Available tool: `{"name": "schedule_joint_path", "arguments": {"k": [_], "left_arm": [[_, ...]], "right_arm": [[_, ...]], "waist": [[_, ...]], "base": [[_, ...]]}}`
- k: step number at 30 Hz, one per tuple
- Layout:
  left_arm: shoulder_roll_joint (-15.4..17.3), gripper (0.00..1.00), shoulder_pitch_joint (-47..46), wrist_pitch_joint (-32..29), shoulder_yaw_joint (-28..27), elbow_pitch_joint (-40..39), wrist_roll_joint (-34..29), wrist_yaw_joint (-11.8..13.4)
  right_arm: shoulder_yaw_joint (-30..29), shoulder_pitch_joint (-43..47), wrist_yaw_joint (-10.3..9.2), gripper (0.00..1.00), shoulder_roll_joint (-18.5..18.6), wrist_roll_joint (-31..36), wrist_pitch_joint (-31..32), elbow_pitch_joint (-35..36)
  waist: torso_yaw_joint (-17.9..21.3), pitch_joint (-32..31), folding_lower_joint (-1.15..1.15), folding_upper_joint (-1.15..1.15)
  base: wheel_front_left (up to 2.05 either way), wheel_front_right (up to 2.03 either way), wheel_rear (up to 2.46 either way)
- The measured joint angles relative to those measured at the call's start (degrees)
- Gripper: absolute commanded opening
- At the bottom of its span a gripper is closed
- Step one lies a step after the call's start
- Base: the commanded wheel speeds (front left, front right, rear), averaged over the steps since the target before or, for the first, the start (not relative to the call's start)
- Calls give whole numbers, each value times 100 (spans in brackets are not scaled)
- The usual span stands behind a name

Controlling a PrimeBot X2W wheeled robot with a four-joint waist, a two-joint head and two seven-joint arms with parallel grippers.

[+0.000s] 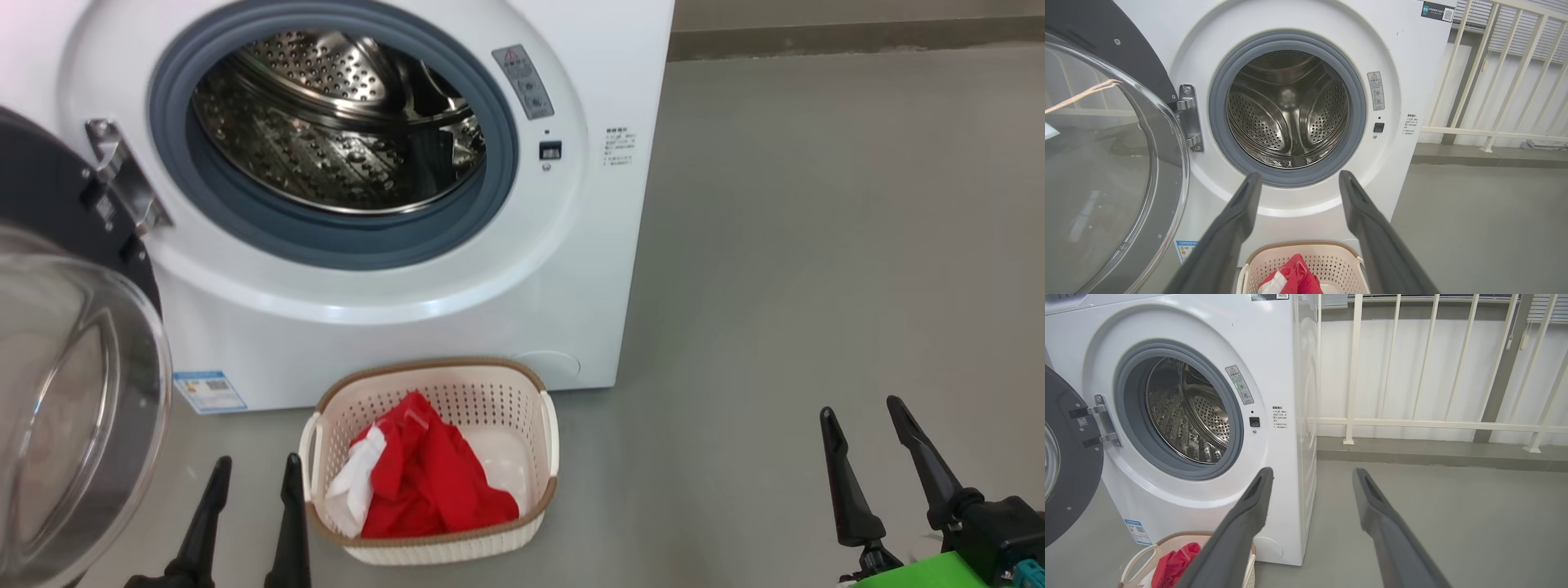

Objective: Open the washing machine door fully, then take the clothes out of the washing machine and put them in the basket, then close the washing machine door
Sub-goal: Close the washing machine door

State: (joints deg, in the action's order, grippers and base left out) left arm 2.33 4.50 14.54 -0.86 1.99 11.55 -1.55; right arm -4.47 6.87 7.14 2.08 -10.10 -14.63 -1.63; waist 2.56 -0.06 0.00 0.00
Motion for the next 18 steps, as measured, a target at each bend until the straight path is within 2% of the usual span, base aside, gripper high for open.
{"name": "schedule_joint_path", "arguments": {"k": [6,8,18], "left_arm": [[2,100,0,0,33,1,-103,-97],[1,100,0,0,45,18,-110,-62],[3,100,-7,0,77,33,-170,53]], "right_arm": [[-1,1,0,100,0,-5,0,-3],[-1,1,0,100,-1,-5,0,-4],[1,1,0,100,-1,-5,0,-8]], "waist": [[-24,1,0,0],[-37,2,0,0],[-111,46,0,0]], "base": [[-143,143,0],[-88,88,0],[-13,13,0]]}}
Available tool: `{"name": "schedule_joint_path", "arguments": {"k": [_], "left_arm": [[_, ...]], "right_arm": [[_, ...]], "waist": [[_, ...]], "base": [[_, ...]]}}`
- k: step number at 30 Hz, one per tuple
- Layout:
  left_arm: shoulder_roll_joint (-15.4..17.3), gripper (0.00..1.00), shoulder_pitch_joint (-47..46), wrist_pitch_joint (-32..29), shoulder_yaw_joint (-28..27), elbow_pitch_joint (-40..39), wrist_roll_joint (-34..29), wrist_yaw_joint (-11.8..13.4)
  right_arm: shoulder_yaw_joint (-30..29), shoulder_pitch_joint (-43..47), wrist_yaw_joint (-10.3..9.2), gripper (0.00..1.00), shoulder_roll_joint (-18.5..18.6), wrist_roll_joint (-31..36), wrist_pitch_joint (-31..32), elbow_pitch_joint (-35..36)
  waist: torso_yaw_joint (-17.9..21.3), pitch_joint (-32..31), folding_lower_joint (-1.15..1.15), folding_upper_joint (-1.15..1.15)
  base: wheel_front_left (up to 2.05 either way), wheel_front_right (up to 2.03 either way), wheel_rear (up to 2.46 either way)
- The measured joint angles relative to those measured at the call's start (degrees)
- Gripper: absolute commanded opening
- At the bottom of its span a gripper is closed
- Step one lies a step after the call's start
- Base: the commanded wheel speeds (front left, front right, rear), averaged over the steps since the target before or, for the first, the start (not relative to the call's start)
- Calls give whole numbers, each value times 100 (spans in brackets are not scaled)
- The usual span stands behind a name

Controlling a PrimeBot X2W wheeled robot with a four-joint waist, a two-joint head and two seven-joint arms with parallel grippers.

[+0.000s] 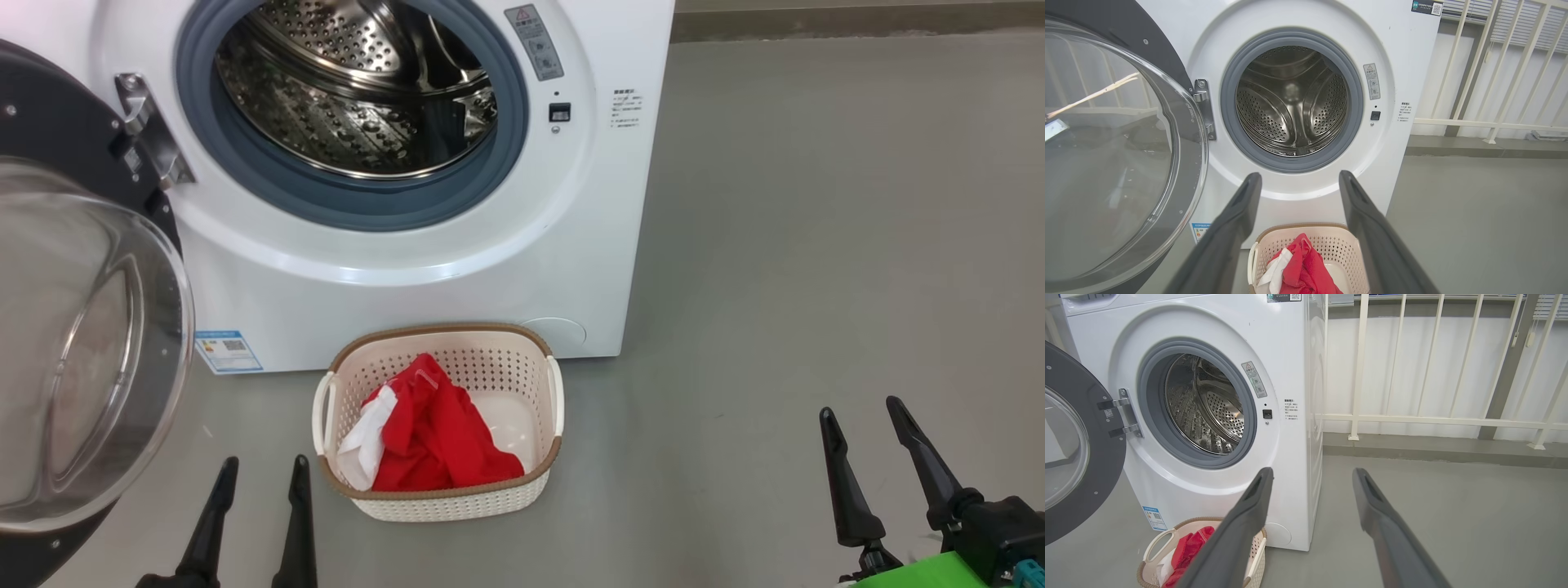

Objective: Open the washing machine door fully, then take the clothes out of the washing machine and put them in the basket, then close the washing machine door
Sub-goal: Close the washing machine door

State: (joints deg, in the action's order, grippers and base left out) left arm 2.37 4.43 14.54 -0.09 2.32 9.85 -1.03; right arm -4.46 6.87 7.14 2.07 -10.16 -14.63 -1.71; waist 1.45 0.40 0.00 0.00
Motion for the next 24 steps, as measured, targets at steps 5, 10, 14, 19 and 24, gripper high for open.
{"name": "schedule_joint_path", "arguments": {"k": [5,10,14,19,24], "left_arm": [[0,100,-19,0,8,-43,-89,59],[1,100,-75,0,8,-175,-222,282],[2,100,-90,0,21,-305,-230,414],[1,100,-89,0,26,-397,-230,453],[2,100,-86,0,44,-417,-230,504]], "right_arm": [[7,0,0,100,1,-1,0,4],[56,-2,0,100,1,0,0,5],[148,-5,0,100,0,0,0,5],[183,-5,0,100,1,11,0,15],[183,-7,0,100,2,59,0,30]], "waist": [[-115,31,0,0],[-323,63,0,0],[-567,78,0,0],[-945,97,0,0],[-1378,132,0,0]], "base": [[0,0,0],[0,0,0],[0,0,0],[0,0,0],[0,0,0]]}}
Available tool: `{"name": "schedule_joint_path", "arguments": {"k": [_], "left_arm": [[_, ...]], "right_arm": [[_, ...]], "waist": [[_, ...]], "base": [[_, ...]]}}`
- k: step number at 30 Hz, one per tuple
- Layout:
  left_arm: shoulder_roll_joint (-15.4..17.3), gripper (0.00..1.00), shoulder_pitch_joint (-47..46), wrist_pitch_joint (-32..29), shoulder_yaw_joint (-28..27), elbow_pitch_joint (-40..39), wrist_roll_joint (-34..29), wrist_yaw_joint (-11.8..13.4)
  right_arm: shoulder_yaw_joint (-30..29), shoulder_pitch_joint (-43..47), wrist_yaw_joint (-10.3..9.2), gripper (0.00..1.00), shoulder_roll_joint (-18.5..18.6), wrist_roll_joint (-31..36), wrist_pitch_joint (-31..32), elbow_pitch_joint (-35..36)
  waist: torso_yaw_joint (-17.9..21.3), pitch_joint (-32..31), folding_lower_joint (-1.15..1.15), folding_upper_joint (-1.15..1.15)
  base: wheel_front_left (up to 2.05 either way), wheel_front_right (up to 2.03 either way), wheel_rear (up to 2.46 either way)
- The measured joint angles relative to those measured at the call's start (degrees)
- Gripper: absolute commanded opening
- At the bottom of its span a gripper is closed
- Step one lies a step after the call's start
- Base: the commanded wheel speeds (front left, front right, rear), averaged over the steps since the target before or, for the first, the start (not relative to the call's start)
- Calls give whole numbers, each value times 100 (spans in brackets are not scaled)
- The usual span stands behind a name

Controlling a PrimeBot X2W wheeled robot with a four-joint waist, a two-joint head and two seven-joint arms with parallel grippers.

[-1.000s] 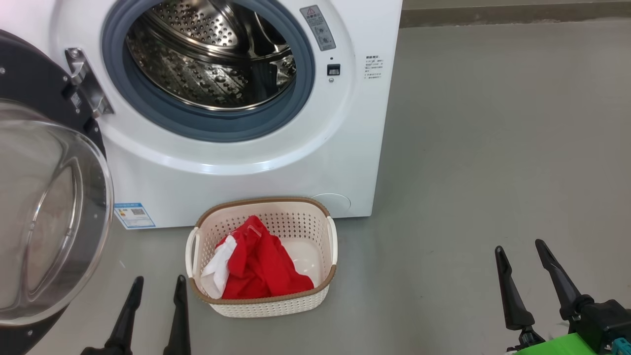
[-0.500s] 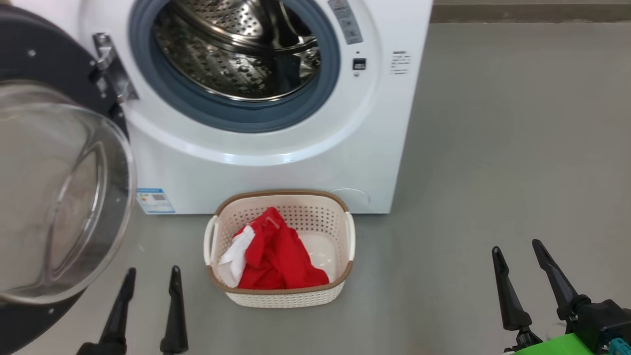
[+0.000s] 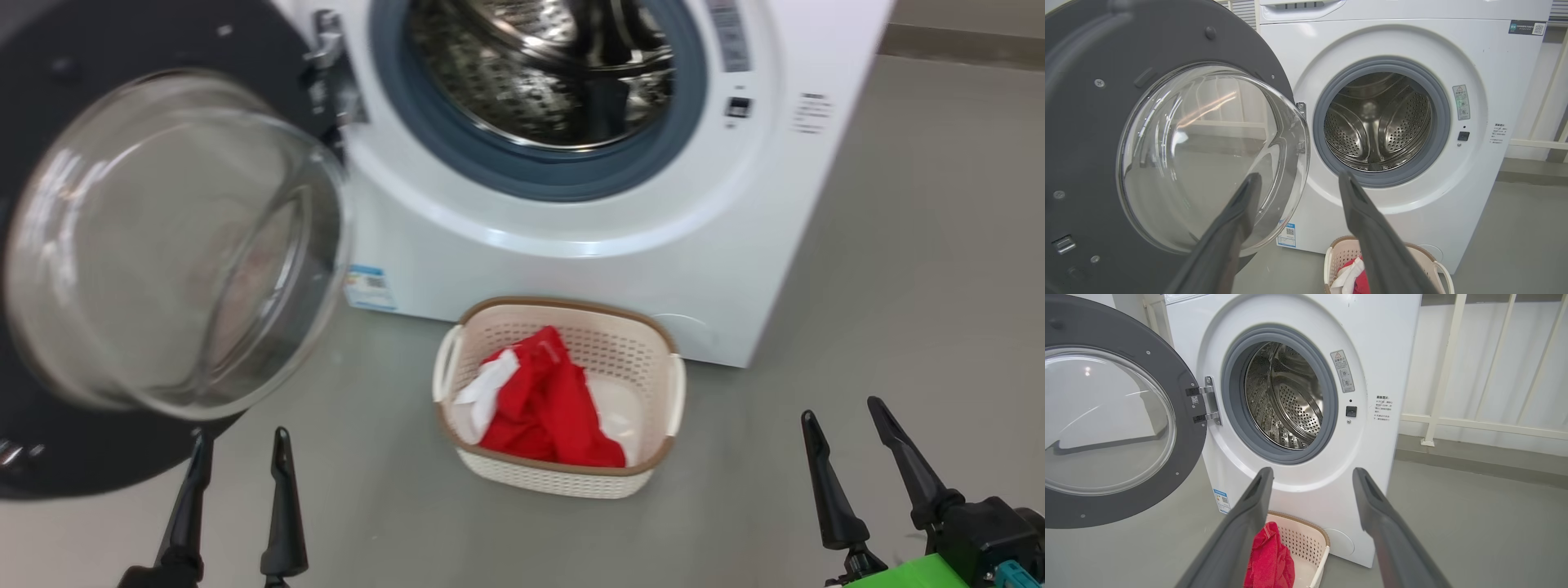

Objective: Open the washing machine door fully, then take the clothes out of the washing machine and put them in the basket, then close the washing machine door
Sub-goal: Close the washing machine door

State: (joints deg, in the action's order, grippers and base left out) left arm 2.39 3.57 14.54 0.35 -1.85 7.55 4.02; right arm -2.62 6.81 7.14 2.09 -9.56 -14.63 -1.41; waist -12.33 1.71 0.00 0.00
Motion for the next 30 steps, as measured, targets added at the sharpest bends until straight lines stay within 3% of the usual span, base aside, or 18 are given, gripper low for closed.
{"name": "schedule_joint_path", "arguments": {"k": [11,19,30], "left_arm": [[-1,100,1,0,68,-24,11,74],[-1,100,2,0,54,-323,57,381],[-1,100,98,0,33,-348,3,509]], "right_arm": [[87,-10,0,100,1,74,0,74],[164,-29,0,100,2,110,0,74],[380,-261,0,100,8,212,0,15]], "waist": [[-1003,27,0,0],[-1602,16,0,0],[-1859,170,0,0]], "base": [[0,0,0],[0,0,0],[0,0,0]]}}
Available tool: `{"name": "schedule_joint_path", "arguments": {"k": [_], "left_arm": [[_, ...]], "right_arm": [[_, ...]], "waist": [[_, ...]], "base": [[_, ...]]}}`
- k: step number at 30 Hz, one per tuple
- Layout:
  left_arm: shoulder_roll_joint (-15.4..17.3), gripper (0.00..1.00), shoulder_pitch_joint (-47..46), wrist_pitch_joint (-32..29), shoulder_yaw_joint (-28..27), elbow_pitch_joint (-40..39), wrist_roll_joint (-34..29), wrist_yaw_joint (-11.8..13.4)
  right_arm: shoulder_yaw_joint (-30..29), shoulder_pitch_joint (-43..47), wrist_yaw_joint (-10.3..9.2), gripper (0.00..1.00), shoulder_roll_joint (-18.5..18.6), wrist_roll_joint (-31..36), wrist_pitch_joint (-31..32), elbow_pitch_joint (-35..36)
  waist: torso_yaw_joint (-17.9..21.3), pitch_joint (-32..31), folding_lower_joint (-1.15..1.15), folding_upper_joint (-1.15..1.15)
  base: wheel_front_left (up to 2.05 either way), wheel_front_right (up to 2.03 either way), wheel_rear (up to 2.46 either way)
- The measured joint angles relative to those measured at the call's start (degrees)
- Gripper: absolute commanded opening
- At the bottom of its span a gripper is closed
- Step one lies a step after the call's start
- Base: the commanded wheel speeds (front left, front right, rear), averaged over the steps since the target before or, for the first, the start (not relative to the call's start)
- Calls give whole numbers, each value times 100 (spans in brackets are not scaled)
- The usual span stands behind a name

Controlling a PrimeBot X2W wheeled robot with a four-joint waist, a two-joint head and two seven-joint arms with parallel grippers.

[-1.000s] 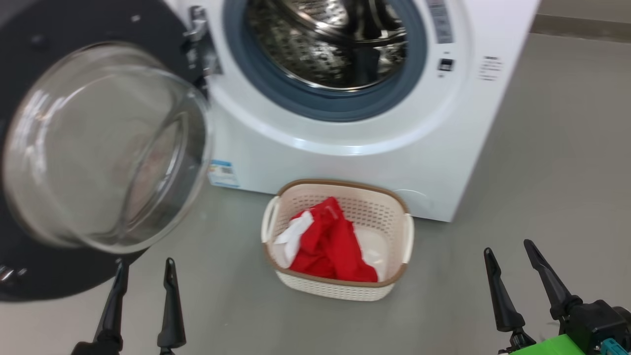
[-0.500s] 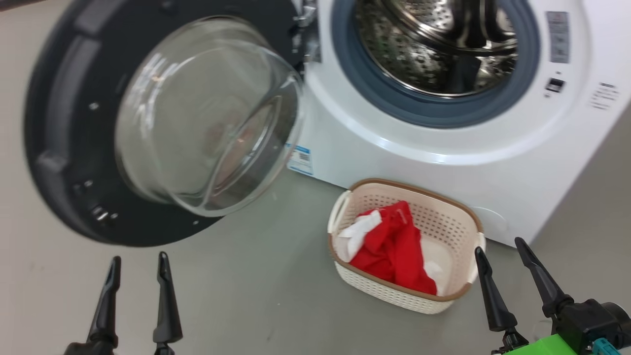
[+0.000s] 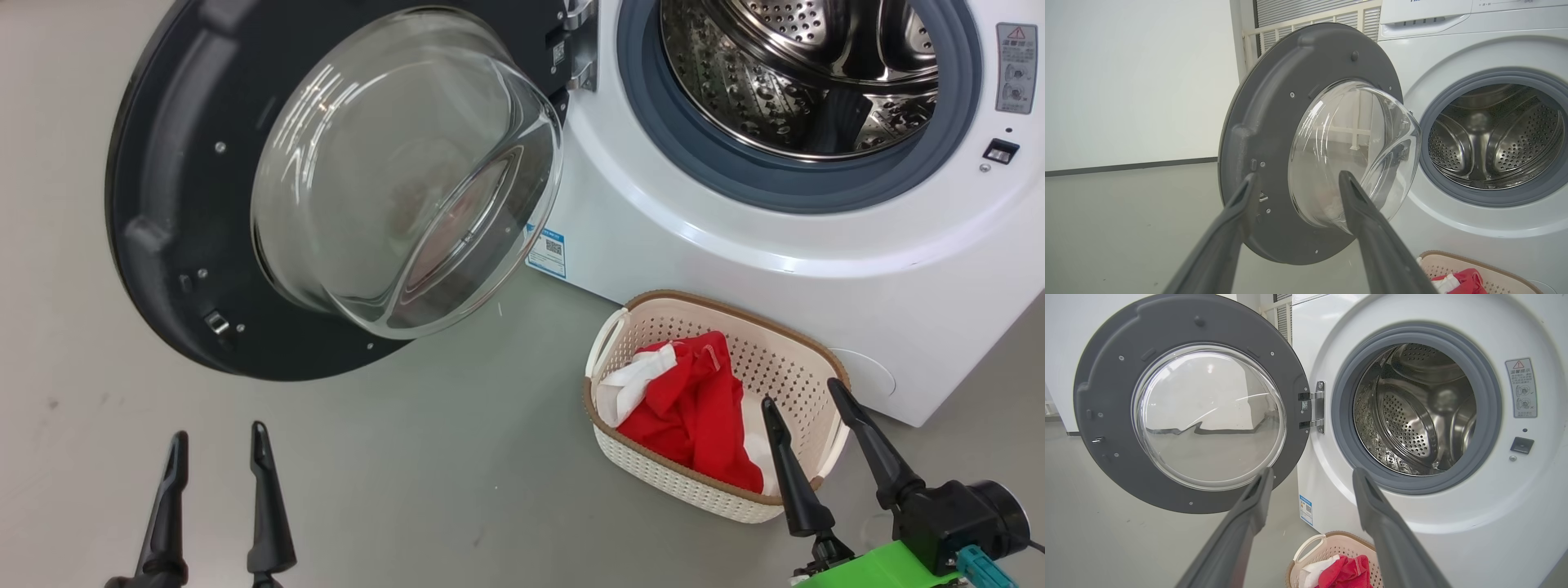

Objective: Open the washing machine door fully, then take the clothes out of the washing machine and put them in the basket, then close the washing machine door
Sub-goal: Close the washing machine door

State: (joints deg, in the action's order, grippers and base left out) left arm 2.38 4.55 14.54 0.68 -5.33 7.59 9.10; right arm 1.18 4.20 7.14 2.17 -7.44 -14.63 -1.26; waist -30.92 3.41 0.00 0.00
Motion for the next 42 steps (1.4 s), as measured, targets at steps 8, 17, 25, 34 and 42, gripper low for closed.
{"name": "schedule_joint_path", "arguments": {"k": [8,17,25,34,42], "left_arm": [[0,100,0,0,-1,-7,5,45],[0,0,-7,1,-5,-93,79,48],[-7,0,-346,1,-430,-344,779,104],[8,0,-1709,18,-1233,87,2004,-281],[341,0,-2977,-605,-1948,926,3282,-416]], "right_arm": [[54,-1,0,100,2,9,0,-27],[23,-1,0,100,3,26,0,-33],[-36,2,0,100,3,27,0,-27],[-62,9,0,100,3,103,0,-21],[-80,13,0,100,3,107,0,-19]], "waist": [[-11,38,0,0],[-6,58,0,0],[7,45,0,0],[54,16,0,0],[225,12,0,0]], "base": [[0,0,0],[0,0,0],[0,0,0],[0,0,0],[0,0,0]]}}
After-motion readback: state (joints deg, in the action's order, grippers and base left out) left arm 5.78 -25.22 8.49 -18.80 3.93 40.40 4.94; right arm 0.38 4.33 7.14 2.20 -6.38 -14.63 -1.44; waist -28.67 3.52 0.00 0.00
